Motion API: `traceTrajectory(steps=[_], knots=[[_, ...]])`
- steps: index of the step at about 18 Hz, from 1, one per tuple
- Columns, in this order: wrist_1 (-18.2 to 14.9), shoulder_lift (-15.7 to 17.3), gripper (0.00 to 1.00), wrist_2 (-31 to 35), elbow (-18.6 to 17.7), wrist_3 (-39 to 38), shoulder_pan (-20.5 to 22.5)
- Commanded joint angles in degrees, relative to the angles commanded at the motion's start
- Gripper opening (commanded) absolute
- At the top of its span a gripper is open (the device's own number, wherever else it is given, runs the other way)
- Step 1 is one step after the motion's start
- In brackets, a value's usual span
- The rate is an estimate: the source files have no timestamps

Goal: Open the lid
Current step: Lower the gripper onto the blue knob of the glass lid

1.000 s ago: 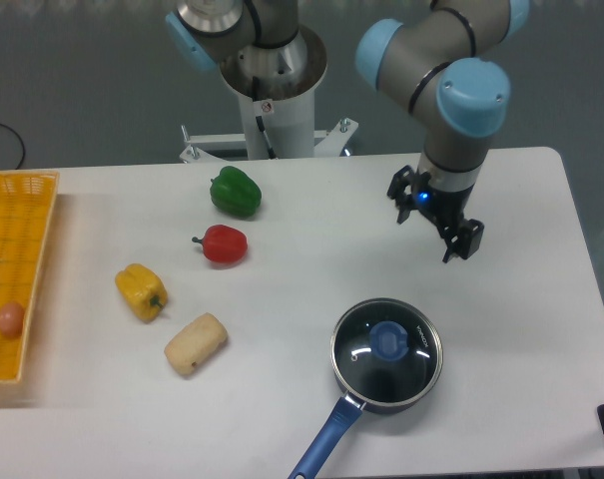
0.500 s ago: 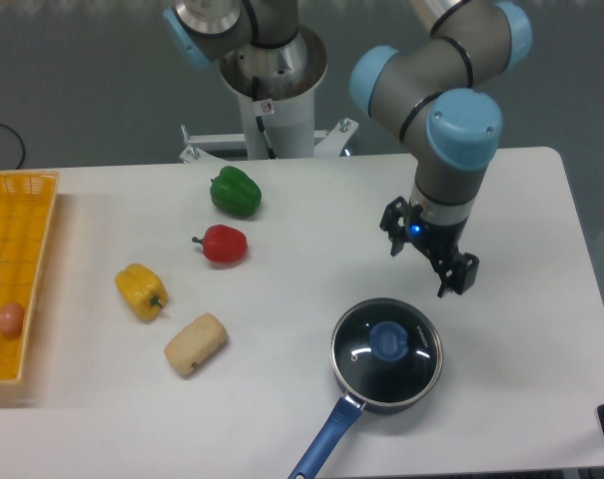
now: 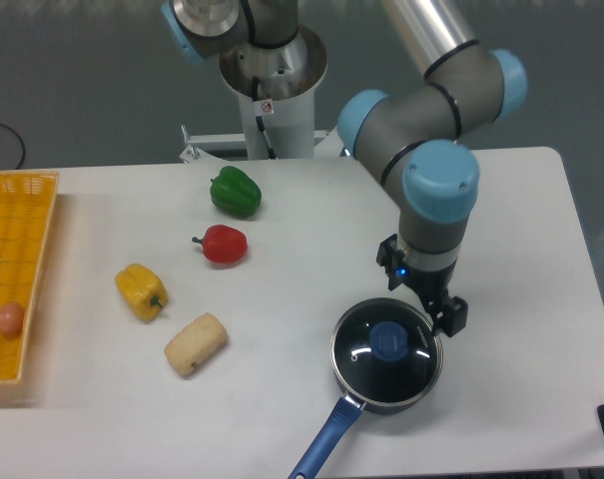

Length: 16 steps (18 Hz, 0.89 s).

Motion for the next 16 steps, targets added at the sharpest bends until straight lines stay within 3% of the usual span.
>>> traceTrajectory(steps=[16], knots=[[1.85,-2.55,1.0,1.84,0.44,-0.79,-2.29]])
